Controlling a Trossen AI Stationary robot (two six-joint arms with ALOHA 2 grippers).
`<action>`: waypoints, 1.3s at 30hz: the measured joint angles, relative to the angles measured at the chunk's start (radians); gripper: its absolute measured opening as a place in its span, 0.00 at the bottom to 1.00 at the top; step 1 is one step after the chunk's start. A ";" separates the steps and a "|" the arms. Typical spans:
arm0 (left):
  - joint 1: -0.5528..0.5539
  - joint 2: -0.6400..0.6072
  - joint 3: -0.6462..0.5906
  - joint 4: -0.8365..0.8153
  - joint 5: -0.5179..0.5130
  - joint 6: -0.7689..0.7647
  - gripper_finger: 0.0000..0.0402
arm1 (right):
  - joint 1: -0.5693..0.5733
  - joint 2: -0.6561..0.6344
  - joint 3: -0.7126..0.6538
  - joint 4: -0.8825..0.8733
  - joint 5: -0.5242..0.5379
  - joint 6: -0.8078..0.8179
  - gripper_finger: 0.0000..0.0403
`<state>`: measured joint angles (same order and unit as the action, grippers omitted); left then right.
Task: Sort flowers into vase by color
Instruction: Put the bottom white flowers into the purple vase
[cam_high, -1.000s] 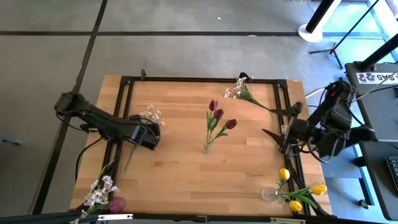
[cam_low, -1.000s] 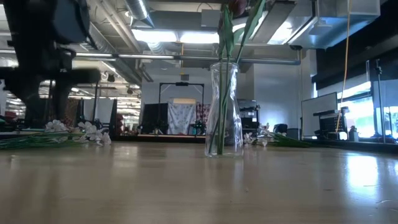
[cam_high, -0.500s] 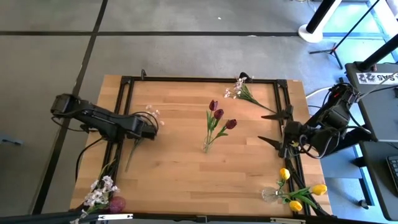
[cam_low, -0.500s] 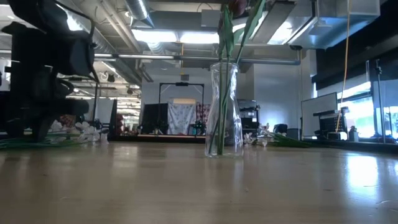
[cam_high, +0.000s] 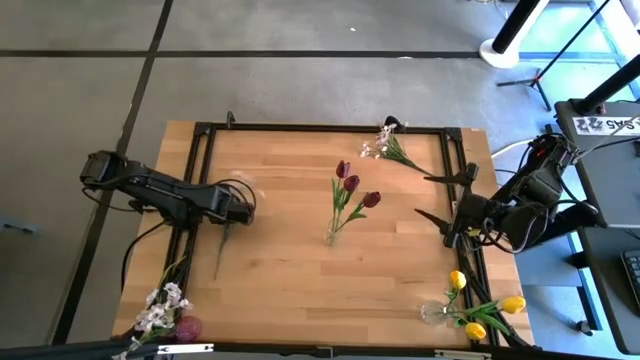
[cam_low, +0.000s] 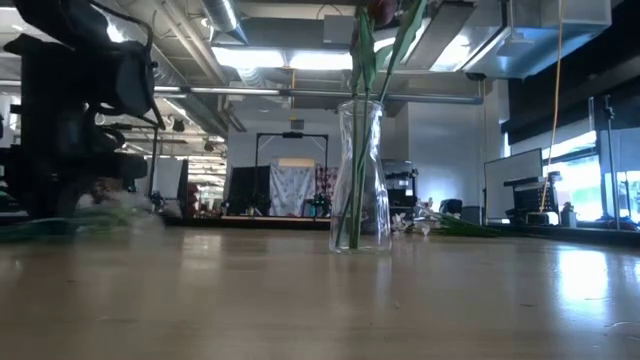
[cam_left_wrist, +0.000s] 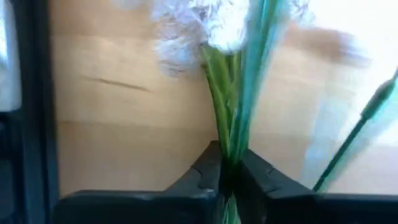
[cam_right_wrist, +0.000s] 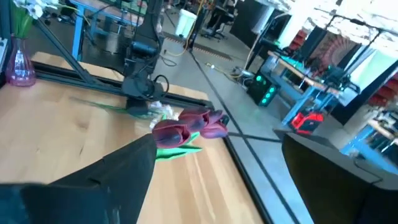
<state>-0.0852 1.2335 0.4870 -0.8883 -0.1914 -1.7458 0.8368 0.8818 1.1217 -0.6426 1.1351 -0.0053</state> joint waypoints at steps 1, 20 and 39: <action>-0.014 0.002 0.015 0.000 -0.018 0.006 0.04 | 0.000 0.000 0.000 0.010 -0.001 -0.020 0.86; -0.467 -0.001 0.578 -0.002 -0.666 0.445 0.01 | 0.000 0.000 0.000 0.025 -0.147 -0.051 0.86; -0.720 -0.153 0.643 0.800 -0.390 1.415 0.00 | 0.000 0.206 0.001 0.589 -0.001 -0.312 0.41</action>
<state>-0.8052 1.0806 1.1297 -0.0888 -0.5816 -0.3305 0.8371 1.0882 1.1229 -0.0540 1.1343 -0.3175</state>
